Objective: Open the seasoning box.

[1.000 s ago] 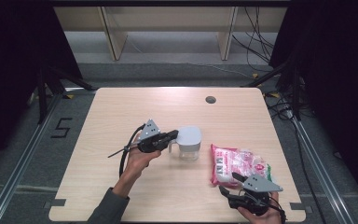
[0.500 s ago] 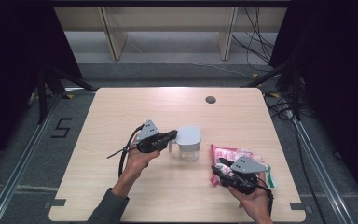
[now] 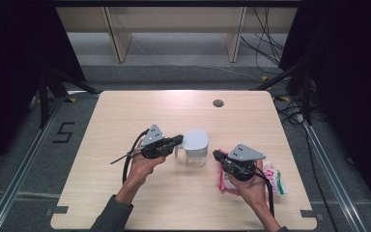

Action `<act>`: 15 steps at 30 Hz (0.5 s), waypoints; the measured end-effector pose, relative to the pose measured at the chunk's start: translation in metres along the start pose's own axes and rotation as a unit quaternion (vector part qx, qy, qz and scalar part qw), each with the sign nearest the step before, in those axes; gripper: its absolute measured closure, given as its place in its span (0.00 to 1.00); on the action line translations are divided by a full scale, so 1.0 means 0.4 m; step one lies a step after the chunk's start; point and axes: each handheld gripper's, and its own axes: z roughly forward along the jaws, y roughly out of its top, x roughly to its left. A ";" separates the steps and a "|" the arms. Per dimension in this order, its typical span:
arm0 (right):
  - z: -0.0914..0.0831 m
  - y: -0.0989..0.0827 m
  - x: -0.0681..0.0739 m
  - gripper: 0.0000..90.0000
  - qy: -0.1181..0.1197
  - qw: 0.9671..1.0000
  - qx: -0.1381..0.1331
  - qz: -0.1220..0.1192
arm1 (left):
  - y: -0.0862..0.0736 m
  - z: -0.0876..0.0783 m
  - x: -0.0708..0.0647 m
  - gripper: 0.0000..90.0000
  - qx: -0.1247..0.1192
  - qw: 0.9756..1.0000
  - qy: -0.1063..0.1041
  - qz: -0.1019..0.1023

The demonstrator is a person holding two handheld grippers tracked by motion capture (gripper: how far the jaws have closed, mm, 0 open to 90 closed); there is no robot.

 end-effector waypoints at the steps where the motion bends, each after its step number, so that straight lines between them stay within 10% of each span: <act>1: 0.005 0.002 -0.005 0.98 -0.001 1.000 -0.004 -0.004 | -0.001 0.001 0.000 0.98 -0.002 1.000 -0.002 -0.006; 15: 0.036 0.033 -0.016 1.00 0.021 0.999 -0.001 0.032 | -0.002 -0.003 0.001 0.98 0.002 1.000 0.002 -0.006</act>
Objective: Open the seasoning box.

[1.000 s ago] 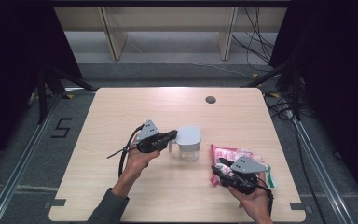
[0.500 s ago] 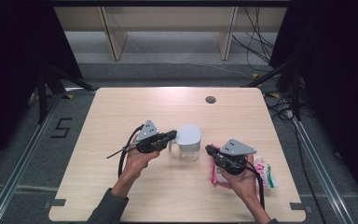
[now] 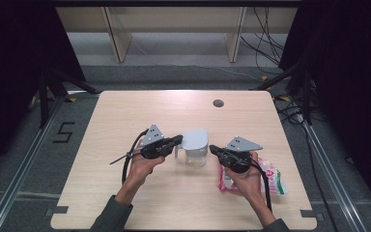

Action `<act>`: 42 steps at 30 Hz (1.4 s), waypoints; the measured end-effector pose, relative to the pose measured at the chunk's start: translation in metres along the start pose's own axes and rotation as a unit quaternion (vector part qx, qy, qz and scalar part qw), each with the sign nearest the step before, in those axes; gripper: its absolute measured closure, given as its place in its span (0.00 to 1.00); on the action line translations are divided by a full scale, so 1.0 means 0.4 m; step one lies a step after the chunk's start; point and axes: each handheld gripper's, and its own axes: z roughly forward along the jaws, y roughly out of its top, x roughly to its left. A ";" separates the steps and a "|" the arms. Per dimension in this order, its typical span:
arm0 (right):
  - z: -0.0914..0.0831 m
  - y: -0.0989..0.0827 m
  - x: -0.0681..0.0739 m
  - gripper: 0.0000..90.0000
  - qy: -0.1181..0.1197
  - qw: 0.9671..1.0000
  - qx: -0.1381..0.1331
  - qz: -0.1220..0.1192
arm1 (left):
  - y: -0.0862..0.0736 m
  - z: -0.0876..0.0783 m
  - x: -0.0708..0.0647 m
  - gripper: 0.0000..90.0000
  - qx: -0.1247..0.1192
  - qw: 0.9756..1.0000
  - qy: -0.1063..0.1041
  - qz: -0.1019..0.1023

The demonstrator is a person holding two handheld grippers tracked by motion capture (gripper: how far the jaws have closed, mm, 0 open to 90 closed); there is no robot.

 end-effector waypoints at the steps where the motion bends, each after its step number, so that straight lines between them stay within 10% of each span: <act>1: 0.007 0.000 0.000 1.00 0.002 1.000 -0.010 -0.006 | 0.000 0.000 0.002 0.98 0.000 1.000 -0.001 0.002; 12: 0.014 0.012 0.003 1.00 0.001 1.000 -0.004 -0.003 | -0.003 0.002 0.007 0.97 -0.008 1.000 -0.013 -0.009; 23: 0.018 0.037 0.012 1.00 0.015 1.000 -0.009 0.004 | 0.017 -0.042 0.001 0.62 -0.016 1.000 0.023 -0.013; 31: 0.031 0.049 0.022 0.99 0.014 1.000 -0.019 -0.011 | -0.041 -0.072 -0.027 0.39 0.036 0.999 0.032 -0.010; 42: 0.062 0.085 0.066 0.99 0.033 0.999 -0.025 -0.018 | -0.113 -0.130 -0.068 0.35 0.073 0.997 0.030 -0.002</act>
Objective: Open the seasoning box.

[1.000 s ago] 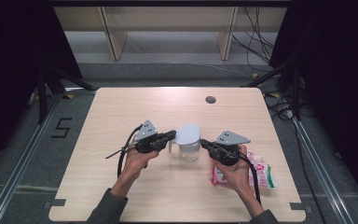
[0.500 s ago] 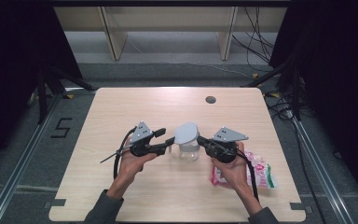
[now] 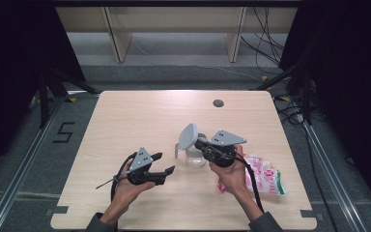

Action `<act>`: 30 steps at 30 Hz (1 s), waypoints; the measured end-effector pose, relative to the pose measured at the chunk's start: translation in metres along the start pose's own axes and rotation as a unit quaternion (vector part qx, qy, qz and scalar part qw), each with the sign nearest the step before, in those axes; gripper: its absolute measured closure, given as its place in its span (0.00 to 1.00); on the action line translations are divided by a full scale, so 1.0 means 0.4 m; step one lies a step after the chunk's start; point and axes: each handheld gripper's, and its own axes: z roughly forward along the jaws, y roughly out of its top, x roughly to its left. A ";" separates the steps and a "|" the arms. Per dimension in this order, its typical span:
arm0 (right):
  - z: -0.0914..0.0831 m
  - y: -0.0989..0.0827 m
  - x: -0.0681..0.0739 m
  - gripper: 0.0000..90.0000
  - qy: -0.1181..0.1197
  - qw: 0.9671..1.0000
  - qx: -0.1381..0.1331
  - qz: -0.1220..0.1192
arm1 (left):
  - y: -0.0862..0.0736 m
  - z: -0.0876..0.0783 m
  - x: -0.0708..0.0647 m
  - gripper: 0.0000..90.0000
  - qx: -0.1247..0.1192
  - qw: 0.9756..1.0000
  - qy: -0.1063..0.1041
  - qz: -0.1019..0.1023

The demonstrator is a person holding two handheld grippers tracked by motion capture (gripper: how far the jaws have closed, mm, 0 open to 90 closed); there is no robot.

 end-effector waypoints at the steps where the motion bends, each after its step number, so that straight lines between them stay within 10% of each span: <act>1: 0.004 0.003 0.004 0.99 0.001 1.000 0.001 -0.006 | -0.004 0.001 -0.003 0.35 0.003 1.000 -0.001 0.002; 15: -0.010 0.015 0.045 0.99 -0.002 0.999 -0.008 -0.044 | -0.031 -0.009 -0.006 0.32 0.010 1.000 0.004 -0.005; 24: -0.126 -0.127 0.007 0.99 -0.036 0.997 0.060 -0.026 | -0.032 -0.016 -0.011 0.29 0.017 1.000 -0.007 -0.001; 30: -0.131 -0.179 -0.004 0.99 -0.040 0.994 0.096 -0.017 | -0.033 -0.013 -0.010 0.27 0.021 1.000 -0.010 -0.011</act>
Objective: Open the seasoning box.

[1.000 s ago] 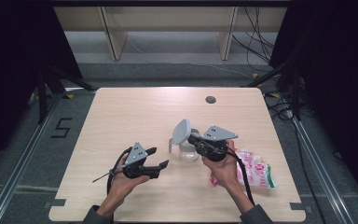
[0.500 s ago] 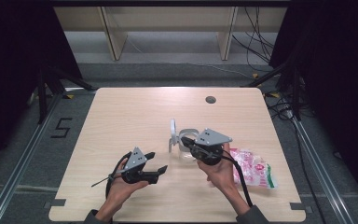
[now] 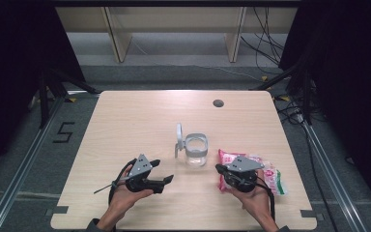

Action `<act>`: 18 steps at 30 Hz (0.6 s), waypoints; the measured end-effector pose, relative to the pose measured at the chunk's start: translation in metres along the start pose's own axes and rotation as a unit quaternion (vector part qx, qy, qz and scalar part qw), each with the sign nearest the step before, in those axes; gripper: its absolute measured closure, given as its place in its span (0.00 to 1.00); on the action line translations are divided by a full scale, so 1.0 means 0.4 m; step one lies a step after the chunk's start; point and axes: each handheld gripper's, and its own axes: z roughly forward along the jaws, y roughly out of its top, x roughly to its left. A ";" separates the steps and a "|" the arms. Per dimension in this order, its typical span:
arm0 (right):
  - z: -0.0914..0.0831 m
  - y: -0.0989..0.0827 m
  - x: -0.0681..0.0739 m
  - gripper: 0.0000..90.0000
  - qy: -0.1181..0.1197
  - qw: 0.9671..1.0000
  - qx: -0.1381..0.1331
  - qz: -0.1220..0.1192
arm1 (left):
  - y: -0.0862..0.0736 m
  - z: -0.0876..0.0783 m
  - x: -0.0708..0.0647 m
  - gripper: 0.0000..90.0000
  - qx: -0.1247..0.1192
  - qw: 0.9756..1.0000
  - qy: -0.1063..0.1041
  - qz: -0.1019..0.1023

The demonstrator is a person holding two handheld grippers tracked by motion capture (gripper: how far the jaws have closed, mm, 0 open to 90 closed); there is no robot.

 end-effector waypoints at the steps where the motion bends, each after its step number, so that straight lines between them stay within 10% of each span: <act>1: 0.005 -0.004 -0.002 0.99 -0.002 1.000 0.003 -0.007 | -0.001 0.001 0.000 0.27 0.000 1.000 -0.003 -0.001; 18: -0.014 -0.063 0.016 0.99 -0.010 0.996 0.071 -0.047 | 0.000 -0.006 0.000 0.27 0.000 1.000 0.000 0.004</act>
